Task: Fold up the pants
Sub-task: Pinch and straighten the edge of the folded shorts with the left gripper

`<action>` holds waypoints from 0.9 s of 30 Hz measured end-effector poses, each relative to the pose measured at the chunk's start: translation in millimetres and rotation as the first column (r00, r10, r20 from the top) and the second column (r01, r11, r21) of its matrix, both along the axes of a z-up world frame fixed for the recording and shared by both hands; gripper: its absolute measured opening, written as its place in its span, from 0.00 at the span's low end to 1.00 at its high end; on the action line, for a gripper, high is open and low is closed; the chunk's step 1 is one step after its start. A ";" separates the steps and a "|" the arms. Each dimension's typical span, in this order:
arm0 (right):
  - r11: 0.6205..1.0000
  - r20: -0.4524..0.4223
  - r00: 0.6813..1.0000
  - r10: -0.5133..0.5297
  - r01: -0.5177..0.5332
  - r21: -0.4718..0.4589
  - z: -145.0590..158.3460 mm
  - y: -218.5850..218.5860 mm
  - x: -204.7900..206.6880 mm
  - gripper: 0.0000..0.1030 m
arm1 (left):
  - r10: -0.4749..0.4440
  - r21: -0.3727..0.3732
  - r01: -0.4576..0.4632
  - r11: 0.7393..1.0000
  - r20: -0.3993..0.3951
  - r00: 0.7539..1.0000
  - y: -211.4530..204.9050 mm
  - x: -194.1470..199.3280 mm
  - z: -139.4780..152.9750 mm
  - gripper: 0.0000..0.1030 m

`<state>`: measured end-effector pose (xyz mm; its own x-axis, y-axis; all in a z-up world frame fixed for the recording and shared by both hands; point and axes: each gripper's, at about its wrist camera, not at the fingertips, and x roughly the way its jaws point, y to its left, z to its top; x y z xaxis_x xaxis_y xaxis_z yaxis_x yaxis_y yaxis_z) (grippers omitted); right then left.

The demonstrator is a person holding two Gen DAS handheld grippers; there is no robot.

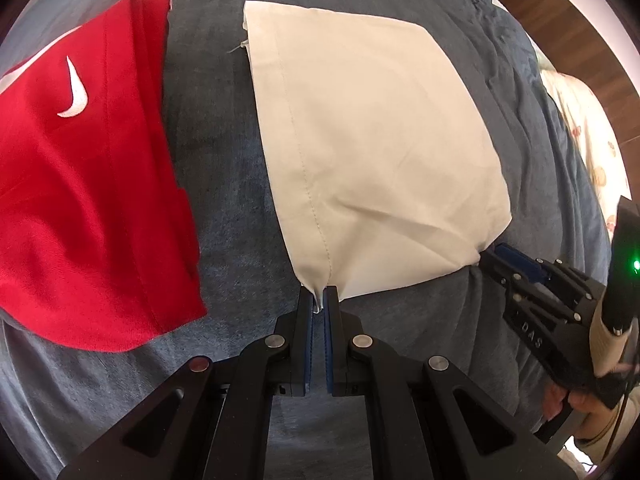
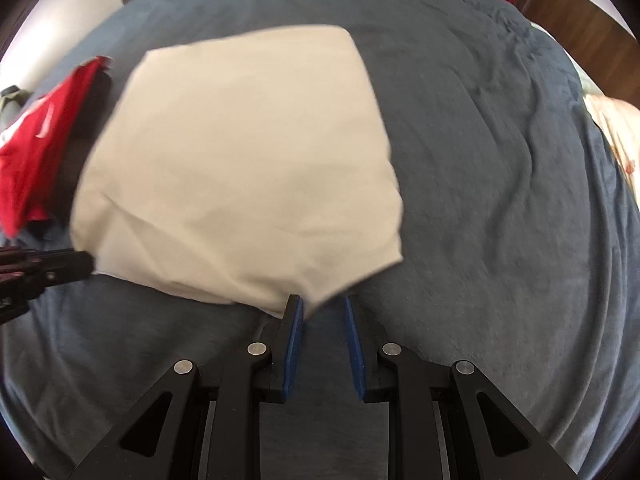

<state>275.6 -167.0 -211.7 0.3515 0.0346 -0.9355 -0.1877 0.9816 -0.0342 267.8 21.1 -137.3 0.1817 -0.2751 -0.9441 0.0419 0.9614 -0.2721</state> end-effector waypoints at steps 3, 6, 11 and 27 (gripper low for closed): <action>1.000 -0.027 0.999 -0.019 0.019 -0.001 -5.6 -4.1 3.5 0.22 | -0.002 0.012 0.002 1.000 -0.006 1.000 -0.7 0.5 -2.2 0.09; 1.000 -0.035 0.999 -0.021 0.021 -0.002 -2.0 -5.8 4.6 0.22 | 0.007 0.051 -0.006 0.999 -0.022 1.000 3.6 -1.2 -2.3 0.17; 0.998 -0.049 0.997 -0.058 0.058 0.007 15.8 -19.4 3.6 0.27 | 0.000 0.123 0.006 0.992 -0.047 0.999 9.7 -10.9 10.6 0.24; 0.977 0.159 0.978 -0.136 0.107 0.183 74.0 -51.0 88.3 0.47 | 0.083 0.044 -0.096 0.994 0.224 0.971 2.3 71.4 31.1 0.46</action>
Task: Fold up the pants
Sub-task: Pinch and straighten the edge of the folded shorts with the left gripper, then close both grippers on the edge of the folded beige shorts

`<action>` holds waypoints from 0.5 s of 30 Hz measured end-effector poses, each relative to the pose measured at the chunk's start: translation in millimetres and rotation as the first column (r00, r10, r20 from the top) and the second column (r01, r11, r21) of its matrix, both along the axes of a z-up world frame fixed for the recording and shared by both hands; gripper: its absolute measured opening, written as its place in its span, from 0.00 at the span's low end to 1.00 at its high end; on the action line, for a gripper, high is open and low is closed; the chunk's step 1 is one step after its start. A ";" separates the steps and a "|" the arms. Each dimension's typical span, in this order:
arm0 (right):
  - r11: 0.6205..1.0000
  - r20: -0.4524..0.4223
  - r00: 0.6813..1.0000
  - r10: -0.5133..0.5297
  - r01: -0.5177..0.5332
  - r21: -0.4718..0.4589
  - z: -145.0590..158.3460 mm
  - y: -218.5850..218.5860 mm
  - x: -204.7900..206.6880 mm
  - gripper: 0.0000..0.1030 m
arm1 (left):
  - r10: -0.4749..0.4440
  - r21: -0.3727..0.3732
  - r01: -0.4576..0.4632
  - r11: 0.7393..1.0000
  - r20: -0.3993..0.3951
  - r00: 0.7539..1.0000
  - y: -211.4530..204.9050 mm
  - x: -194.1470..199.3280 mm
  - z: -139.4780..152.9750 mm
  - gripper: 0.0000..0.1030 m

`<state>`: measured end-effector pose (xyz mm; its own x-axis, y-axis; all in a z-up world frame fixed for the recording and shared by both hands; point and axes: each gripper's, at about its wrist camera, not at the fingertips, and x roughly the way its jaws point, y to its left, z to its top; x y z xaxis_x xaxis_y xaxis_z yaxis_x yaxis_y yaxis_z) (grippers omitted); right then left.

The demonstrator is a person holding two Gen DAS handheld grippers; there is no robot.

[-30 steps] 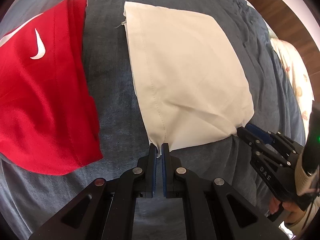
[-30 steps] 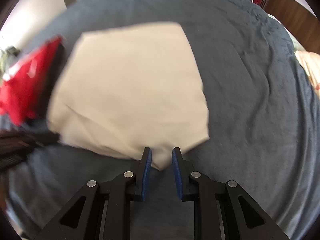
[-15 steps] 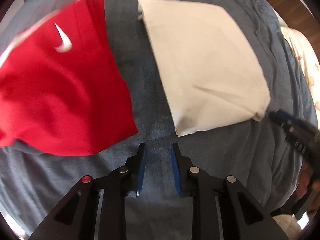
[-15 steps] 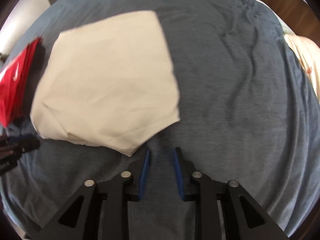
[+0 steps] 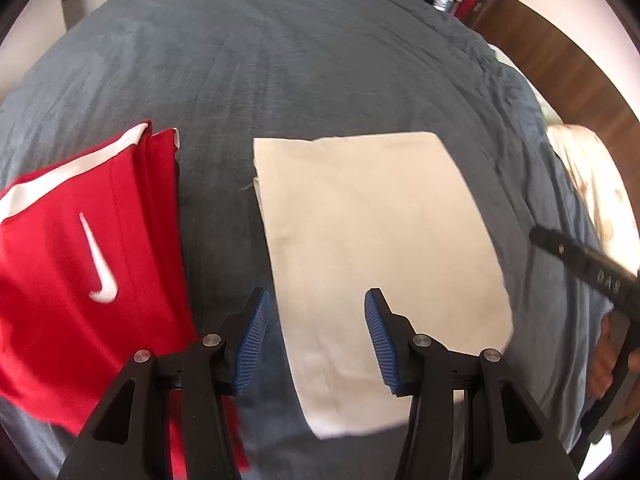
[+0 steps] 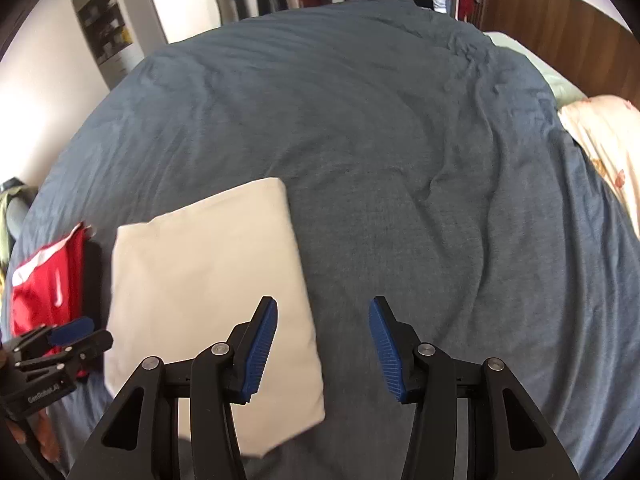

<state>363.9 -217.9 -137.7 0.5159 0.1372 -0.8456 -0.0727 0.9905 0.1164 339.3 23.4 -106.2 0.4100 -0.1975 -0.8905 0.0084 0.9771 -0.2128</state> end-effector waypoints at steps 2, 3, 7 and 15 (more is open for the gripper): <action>1.000 -0.024 1.000 0.004 -0.003 0.014 -10.6 4.9 6.0 0.47 | 0.004 0.011 -0.004 1.000 -0.007 1.000 0.3 7.6 -5.8 0.46; 1.000 -0.037 0.999 0.009 -0.008 0.025 -15.7 10.0 3.9 0.47 | 0.008 0.015 -0.008 1.000 -0.013 1.000 1.2 10.0 -10.3 0.46; 0.998 -0.078 0.997 0.019 -0.015 0.055 -31.4 11.5 3.9 0.47 | 0.028 -0.030 -0.029 0.999 -0.030 0.999 8.4 13.3 -15.6 0.46; 0.990 -0.101 0.994 0.030 -0.016 0.138 -45.5 12.1 14.3 0.47 | 0.025 -0.056 -0.027 0.998 -0.037 0.999 7.8 19.1 -20.1 0.48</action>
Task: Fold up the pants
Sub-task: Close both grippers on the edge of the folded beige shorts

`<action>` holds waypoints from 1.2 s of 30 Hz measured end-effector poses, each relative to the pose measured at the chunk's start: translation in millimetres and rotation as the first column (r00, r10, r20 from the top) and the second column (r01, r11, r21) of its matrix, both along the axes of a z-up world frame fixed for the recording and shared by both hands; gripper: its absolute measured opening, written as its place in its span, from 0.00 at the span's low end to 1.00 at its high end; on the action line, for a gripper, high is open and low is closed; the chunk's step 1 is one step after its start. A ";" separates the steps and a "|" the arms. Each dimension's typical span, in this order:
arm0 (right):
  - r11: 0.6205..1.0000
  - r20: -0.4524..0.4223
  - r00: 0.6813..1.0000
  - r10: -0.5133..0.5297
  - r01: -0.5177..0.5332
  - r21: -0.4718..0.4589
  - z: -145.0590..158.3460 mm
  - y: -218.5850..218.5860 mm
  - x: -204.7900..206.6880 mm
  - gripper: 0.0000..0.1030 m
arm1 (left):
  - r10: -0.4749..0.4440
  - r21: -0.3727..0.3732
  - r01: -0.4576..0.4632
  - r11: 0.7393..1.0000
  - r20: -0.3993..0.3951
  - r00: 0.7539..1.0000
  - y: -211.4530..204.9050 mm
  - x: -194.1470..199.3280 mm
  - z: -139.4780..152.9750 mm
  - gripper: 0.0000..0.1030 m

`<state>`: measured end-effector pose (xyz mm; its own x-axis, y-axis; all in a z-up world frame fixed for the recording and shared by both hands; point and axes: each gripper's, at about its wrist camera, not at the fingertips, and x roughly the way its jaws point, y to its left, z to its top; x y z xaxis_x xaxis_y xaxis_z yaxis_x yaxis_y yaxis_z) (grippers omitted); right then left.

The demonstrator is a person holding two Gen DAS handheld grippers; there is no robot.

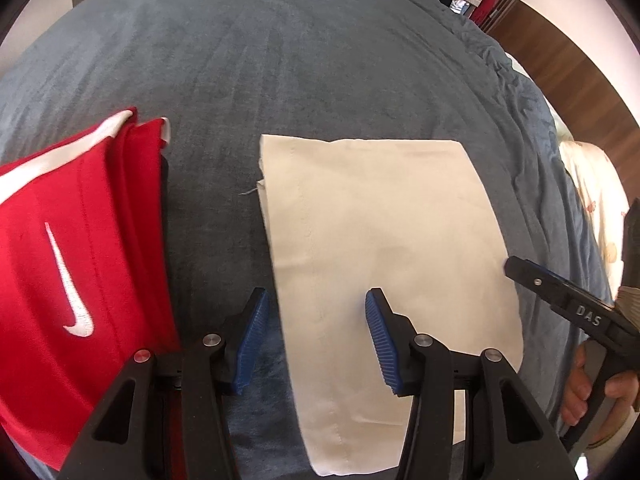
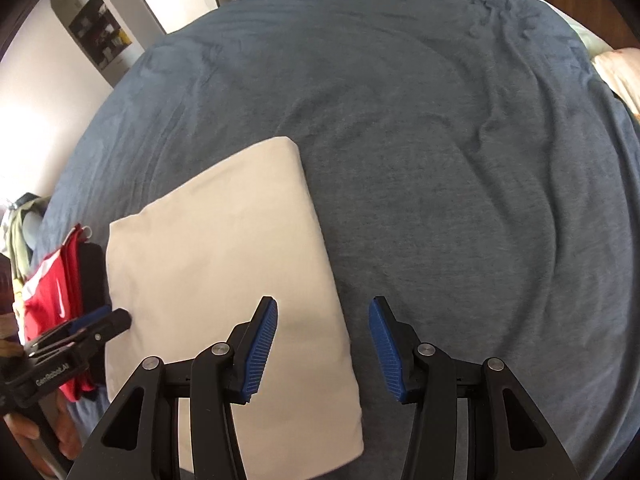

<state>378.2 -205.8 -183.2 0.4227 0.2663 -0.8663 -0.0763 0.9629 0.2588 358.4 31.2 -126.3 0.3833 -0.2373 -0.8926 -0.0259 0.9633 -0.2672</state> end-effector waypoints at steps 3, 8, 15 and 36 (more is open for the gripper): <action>1.000 -0.010 1.000 0.003 -0.003 0.025 -5.4 0.0 6.6 0.47 | -0.008 0.005 0.008 1.000 -0.009 1.000 -1.1 3.2 -6.0 0.47; 0.998 -0.045 0.999 0.001 0.002 0.064 -17.8 -1.7 15.5 0.47 | -0.004 -0.012 0.004 1.000 -0.010 1.000 -1.7 7.9 -12.2 0.47; 0.995 -0.085 0.996 0.006 0.002 0.100 -32.5 -1.9 19.8 0.45 | 0.009 -0.051 -0.011 0.999 -0.033 0.999 2.6 14.5 -27.1 0.50; 0.992 -0.116 0.993 0.009 0.005 0.126 -36.0 2.3 25.2 0.11 | 0.005 -0.145 -0.012 0.989 -0.044 0.999 7.6 25.3 -30.6 0.26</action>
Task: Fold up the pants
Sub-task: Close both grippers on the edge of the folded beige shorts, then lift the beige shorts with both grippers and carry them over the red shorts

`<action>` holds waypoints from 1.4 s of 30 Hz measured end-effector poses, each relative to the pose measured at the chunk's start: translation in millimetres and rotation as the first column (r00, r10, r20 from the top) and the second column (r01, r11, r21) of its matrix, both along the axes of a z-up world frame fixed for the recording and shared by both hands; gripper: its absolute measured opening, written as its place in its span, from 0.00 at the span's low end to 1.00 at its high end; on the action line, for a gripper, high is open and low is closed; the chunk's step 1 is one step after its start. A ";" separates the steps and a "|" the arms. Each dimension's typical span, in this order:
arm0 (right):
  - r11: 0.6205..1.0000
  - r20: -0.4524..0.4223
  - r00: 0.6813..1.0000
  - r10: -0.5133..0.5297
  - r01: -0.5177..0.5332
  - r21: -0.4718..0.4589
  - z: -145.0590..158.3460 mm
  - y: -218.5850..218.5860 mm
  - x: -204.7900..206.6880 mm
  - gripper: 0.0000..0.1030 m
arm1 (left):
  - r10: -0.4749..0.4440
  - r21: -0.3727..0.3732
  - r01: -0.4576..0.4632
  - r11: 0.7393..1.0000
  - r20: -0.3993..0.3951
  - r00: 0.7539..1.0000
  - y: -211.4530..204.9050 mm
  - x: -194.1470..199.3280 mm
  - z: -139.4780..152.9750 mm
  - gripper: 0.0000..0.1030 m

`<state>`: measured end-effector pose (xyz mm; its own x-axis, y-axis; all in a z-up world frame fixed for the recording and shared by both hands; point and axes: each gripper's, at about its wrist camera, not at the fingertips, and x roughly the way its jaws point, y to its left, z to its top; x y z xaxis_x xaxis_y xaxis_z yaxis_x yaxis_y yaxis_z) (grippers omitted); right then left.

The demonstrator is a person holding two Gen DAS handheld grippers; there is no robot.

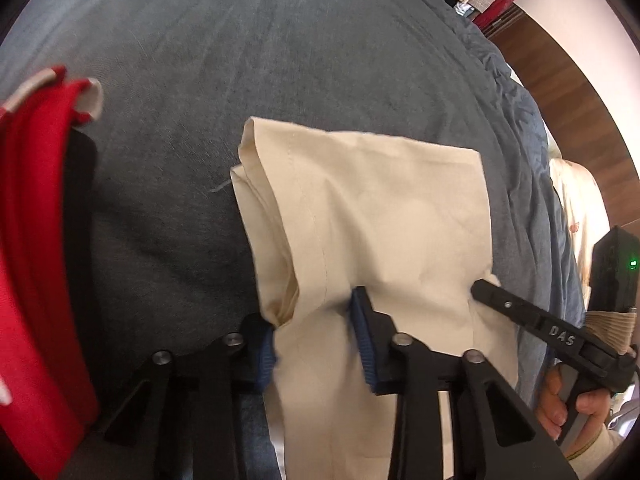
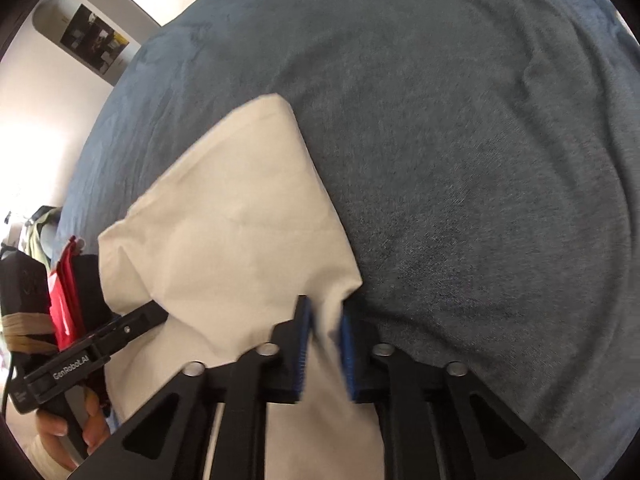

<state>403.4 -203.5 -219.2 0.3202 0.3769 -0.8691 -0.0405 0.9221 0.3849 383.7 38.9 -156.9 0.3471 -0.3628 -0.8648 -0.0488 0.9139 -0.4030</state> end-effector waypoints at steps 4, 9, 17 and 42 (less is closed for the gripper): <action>0.999 0.046 0.999 -0.019 0.020 -0.025 26.6 2.4 -9.4 0.09 | -0.008 -0.006 0.008 1.000 0.022 1.000 2.3 -3.9 14.4 0.17; 0.997 0.130 0.991 -0.018 0.027 -0.071 66.5 11.7 -22.6 0.08 | -0.019 -0.015 0.020 1.000 0.065 0.998 0.0 -7.0 36.3 0.14; 0.996 0.193 0.981 -0.026 0.042 -0.077 118.5 15.4 -39.3 0.08 | -0.003 -0.036 0.008 0.999 0.132 0.991 6.3 -19.5 77.8 0.14; 0.986 0.389 0.906 0.167 -0.150 -0.075 255.9 96.4 -85.3 0.08 | 0.159 0.010 -0.171 0.985 0.329 0.931 105.9 -115.5 206.3 0.14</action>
